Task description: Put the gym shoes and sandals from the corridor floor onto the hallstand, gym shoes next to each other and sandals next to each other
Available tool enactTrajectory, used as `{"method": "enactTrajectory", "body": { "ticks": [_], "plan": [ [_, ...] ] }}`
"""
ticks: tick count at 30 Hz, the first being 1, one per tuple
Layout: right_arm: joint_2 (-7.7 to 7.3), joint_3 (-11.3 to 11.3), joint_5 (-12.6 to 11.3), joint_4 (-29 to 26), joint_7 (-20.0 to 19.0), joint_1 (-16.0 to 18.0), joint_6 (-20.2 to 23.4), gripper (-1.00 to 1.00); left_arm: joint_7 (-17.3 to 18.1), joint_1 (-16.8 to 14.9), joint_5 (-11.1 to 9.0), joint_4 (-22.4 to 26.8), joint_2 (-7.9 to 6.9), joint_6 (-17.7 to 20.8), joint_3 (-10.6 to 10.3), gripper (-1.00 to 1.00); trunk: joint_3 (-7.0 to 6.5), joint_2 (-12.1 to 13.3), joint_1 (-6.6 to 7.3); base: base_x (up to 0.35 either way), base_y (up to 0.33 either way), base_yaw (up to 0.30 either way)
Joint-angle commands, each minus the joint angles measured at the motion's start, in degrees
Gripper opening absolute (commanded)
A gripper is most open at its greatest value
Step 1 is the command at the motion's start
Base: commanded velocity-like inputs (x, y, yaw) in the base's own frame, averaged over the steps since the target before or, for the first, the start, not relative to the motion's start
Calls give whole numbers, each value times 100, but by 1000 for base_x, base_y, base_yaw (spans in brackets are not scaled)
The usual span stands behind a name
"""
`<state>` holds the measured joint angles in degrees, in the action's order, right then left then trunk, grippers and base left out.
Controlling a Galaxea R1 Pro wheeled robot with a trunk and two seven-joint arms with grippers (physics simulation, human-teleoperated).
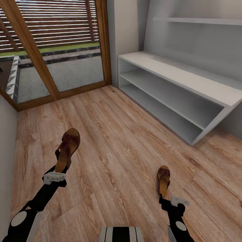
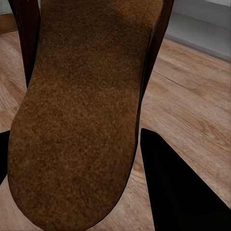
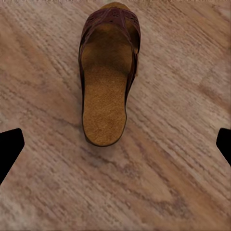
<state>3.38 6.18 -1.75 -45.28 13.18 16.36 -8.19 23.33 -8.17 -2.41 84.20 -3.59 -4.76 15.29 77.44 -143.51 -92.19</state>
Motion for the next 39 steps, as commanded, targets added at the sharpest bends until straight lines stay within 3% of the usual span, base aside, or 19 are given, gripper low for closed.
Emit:
{"method": "enactTrajectory", "body": {
  "ticks": [1,12,16,21,30,39],
  "plan": [
    [-1,3,-4,-5,0,0,-1,100,0,0,16,0,0,-8,0,-100,0,0,0,0,0,0],
    [-6,47,-52,-55,-17,-9,-11,100,-27,-38,38,0,-7,47,11,-100,0,0,0,0,0,0],
    [-7,55,-53,-75,-8,-8,-15,100,-63,-194,51,2,-7,273,10,-100,0,0,0,0,0,0],
    [-4,54,-50,-99,-8,-17,-10,100,-118,-382,43,56,-9,859,40,-100,0,0,0,0,0,0],
    [-3,59,-48,-180,-6,-36,-59,100,-107,-452,19,112,-14,1104,36,-100,0,0,0,0,0,0],
    [-16,-58,266,-260,-3,-60,-259,100,-93,-464,-8,114,-14,1139,83,-100,0,0,0,0,0,0]
  ]
}}
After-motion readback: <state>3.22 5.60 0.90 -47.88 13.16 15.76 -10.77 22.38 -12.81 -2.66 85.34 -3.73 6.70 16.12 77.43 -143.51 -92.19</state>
